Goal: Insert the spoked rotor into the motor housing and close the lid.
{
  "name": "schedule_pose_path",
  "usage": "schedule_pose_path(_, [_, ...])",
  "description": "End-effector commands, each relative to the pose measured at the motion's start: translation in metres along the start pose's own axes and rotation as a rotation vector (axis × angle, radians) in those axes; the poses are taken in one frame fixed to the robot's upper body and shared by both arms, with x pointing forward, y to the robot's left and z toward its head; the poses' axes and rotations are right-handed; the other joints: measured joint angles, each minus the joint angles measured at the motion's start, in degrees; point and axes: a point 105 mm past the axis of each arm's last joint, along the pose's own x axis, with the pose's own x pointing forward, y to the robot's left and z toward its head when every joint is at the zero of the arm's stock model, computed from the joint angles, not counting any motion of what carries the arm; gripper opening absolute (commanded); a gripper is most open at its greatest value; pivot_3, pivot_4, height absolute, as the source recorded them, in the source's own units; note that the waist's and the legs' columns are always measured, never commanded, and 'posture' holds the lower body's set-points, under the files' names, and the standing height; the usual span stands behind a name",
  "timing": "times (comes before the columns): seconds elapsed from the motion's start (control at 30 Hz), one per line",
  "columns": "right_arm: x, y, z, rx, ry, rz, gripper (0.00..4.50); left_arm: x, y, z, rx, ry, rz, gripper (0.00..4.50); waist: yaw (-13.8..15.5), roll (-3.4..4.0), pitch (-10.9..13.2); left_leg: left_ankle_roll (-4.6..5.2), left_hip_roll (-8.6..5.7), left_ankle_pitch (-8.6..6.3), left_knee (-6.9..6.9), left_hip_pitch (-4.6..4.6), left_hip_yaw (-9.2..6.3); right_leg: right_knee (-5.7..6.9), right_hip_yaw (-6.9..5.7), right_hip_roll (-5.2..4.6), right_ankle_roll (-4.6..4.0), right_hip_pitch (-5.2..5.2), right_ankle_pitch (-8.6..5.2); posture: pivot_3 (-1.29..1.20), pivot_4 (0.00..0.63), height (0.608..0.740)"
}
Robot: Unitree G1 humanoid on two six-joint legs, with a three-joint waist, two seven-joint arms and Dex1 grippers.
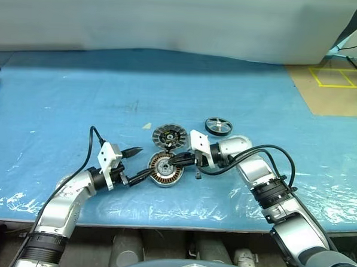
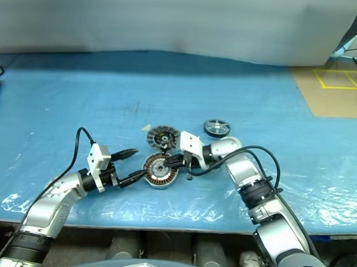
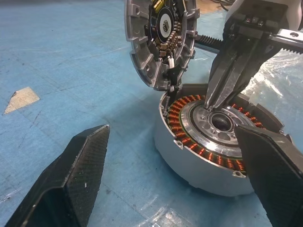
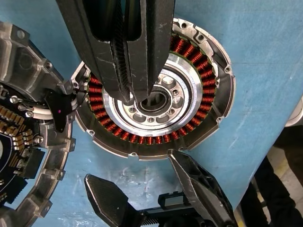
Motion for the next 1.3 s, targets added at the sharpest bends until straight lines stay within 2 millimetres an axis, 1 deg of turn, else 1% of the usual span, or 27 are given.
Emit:
schedule_pose_path(0.03, [0.002, 0.001, 0.010, -0.008, -0.046, 0.015, 0.07, 0.001, 0.001, 0.008, 0.031, -0.026, 0.002, 4.43, 0.00, 0.00, 0.00, 0.00, 0.00, 0.00, 0.00, -0.01, 0.00, 0.00, 0.00, 0.00, 0.00, -0.01, 0.00, 0.00, 0.150, 0.740])
schedule_pose_path(0.2, [-0.005, -0.005, 0.014, -0.032, -0.032, -0.011, 0.07, 0.001, 0.000, 0.008, 0.029, -0.028, 0.000, 4.43, 0.07, 0.00, 0.00, 0.00, -0.01, 0.00, 0.03, -0.24, 0.00, 0.03, 0.00, -0.01, 0.00, -0.23, 0.01, 0.00, 0.150, 0.740])
schedule_pose_path(0.37, [-0.014, -0.002, 0.015, -0.093, 0.016, 0.002, 0.07, 0.000, 0.000, 0.008, 0.027, -0.028, -0.003, 4.43, 0.14, 0.00, 0.00, 0.01, -0.01, 0.01, 0.07, -0.48, 0.00, 0.04, -0.03, -0.01, 0.00, -0.42, 0.02, 0.00, 0.150, 0.740])
schedule_pose_path(0.5, [-0.018, 0.000, 0.013, -0.136, 0.057, 0.008, 0.07, 0.000, -0.001, 0.008, 0.027, -0.027, -0.007, 4.43, 0.14, 0.00, 0.00, 0.01, 0.01, 0.01, 0.08, -0.50, 0.00, 0.05, -0.04, 0.00, 0.00, -0.44, 0.02, 0.00, 0.150, 0.740])
schedule_pose_path(0.9, [-0.016, 0.002, 0.010, -0.148, 0.051, 0.016, 0.07, 0.001, -0.001, 0.008, 0.024, -0.029, -0.007, 4.43, 0.10, 0.00, 0.00, 0.01, 0.01, 0.01, 0.11, -0.51, 0.00, 0.09, -0.03, 0.00, 0.00, -0.46, 0.02, 0.00, 0.150, 0.740])
schedule_pose_path(1.17, [-0.009, 0.006, 0.000, -0.107, 0.043, 0.036, 0.07, 0.000, -0.003, 0.006, 0.020, -0.030, -0.002, 4.43, 0.07, 0.00, 0.00, 0.01, 0.01, 0.01, 0.13, -0.51, 0.00, 0.11, -0.03, 0.00, -0.01, -0.46, 0.02, 0.00, 0.150, 0.740])
schedule_pose_path(1.3, [-0.007, 0.006, 0.000, -0.109, 0.041, 0.039, 0.07, -0.001, -0.004, 0.006, 0.019, -0.028, 0.000, 4.43, 0.09, 0.00, 0.00, 0.02, 0.01, 0.01, 0.16, -0.50, 0.00, 0.15, -0.03, 0.00, -0.01, -0.46, 0.02, 0.00, 0.150, 0.740])
